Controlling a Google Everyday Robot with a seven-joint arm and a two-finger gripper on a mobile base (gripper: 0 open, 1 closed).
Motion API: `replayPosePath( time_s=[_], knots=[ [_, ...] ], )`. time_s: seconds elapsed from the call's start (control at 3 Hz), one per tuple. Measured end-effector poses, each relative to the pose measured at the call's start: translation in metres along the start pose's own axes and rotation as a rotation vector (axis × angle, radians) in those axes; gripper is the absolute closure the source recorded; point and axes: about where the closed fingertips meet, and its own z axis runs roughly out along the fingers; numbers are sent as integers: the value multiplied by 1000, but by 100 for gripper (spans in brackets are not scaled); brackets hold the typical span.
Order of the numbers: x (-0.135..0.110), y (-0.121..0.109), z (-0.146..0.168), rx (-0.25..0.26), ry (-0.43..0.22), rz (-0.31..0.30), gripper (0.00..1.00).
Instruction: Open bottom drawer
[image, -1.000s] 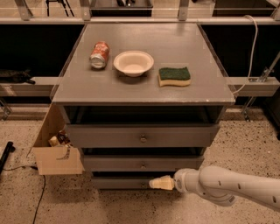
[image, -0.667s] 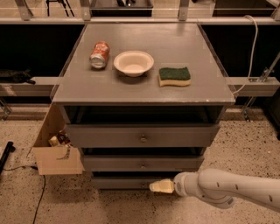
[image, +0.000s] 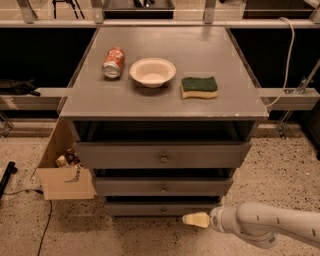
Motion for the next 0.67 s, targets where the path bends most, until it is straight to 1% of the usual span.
replayPosePath(
  time_s=[0.33,0.67],
  knots=[
    [-6,-27,11,19,-13,13,0],
    [-30,-60,32,41,-39,19,0]
  ],
)
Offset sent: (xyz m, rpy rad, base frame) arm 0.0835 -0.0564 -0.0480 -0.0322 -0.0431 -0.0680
